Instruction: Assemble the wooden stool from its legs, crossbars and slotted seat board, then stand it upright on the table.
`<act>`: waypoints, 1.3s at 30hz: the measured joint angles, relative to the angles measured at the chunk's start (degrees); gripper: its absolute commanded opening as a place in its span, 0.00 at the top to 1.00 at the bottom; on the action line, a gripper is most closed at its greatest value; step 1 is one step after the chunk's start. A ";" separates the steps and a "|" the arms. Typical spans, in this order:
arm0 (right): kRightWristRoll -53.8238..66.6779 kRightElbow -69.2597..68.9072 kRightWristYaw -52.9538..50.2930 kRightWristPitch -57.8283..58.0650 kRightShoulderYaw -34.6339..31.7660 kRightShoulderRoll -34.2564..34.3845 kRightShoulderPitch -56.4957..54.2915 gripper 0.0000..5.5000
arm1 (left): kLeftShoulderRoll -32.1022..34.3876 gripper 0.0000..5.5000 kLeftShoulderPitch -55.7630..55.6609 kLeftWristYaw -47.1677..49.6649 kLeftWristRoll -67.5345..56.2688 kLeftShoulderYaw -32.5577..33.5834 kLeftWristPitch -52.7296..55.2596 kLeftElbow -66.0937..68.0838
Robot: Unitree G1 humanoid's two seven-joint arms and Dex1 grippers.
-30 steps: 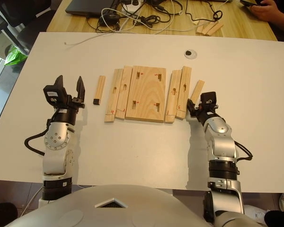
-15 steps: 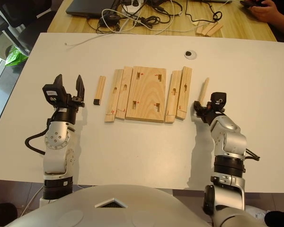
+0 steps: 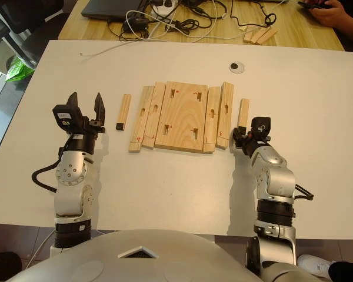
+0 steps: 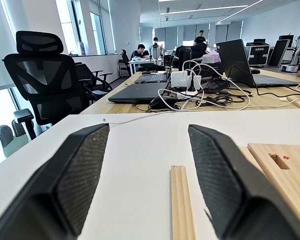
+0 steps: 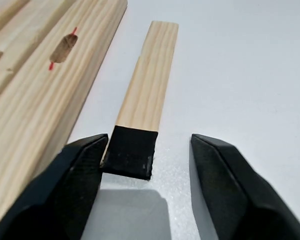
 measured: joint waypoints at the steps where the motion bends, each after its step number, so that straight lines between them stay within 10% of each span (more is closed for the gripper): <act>1: 0.03 0.12 0.02 -0.06 -0.06 0.05 0.00 0.49 | 0.00 0.47 0.00 0.00 0.00 -0.01 0.00 -0.01; 11: 1.23 0.77 1.24 -0.53 -0.70 0.45 0.04 0.76 | -0.40 0.47 -0.02 0.00 -1.09 0.60 1.05 -1.11; 25: -2.10 -1.83 8.22 -17.78 2.14 -4.42 -6.23 0.77 | 0.42 0.47 -20.26 0.05 -52.42 22.58 48.41 -2.20; 39: 7.57 -23.67 17.45 -12.11 15.79 0.03 -6.37 0.77 | -5.30 0.47 -31.79 12.93 -81.04 15.79 56.20 4.57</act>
